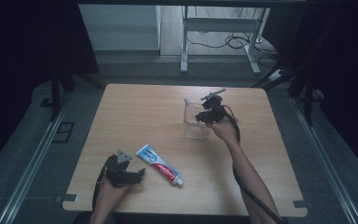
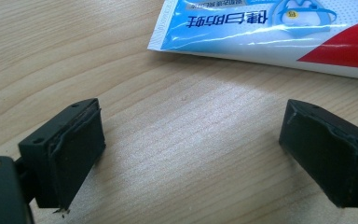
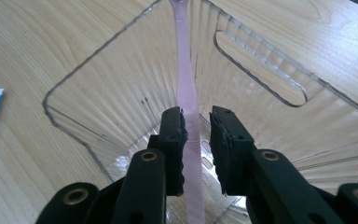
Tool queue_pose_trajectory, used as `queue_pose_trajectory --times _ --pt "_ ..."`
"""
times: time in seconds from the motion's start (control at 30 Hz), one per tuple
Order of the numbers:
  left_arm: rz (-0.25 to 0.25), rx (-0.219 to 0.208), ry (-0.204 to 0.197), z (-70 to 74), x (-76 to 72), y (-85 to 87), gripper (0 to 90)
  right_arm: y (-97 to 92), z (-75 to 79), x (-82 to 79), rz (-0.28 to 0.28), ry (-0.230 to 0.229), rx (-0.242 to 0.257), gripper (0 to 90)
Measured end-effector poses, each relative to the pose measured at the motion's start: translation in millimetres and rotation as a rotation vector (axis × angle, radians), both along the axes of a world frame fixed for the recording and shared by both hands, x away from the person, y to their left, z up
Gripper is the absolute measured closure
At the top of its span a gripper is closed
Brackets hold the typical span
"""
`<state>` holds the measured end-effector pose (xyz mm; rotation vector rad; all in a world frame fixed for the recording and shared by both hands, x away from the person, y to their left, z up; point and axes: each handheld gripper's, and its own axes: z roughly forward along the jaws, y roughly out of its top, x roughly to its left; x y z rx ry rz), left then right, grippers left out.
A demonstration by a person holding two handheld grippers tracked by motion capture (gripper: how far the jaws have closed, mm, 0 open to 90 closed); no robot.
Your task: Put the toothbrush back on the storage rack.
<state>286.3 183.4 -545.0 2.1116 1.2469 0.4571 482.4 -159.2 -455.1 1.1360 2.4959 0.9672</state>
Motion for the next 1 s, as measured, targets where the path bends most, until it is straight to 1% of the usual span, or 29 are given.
queue_pose_trajectory --times 0.2,0.33,0.47,0.6,0.7,0.83,0.97,1.0 --pt "0.000 0.000 0.001 0.0 0.0 0.0 6.4 0.0 7.1 -6.8 0.013 -0.016 0.008 64.5" --pt "0.000 0.000 0.001 0.1 0.0 0.0 6.4 -0.5 14.8 -12.7 0.020 -0.025 0.019 59.9" --pt "-0.001 0.000 0.001 0.1 0.0 0.0 6.4 -1.4 23.9 -18.9 0.033 -0.044 0.029 53.2" --pt "0.000 0.000 0.000 0.1 -0.1 0.1 6.7 -2.3 30.3 -24.9 0.043 -0.045 0.031 47.3" --pt "0.000 0.000 0.000 0.1 -0.1 0.0 6.7 -4.0 34.9 -30.9 0.049 -0.065 0.028 43.9" --pt "0.000 0.000 0.000 0.1 -0.1 0.0 6.6 -7.2 40.0 -38.1 0.060 -0.075 0.048 38.0" --pt "0.000 0.000 0.000 0.1 -0.1 0.1 6.7 -9.8 44.4 -45.9 0.071 -0.089 0.057 34.4" --pt "0.000 0.000 0.000 0.1 -0.1 0.0 6.7 -10.3 45.3 -48.5 0.075 -0.089 0.063 31.9"
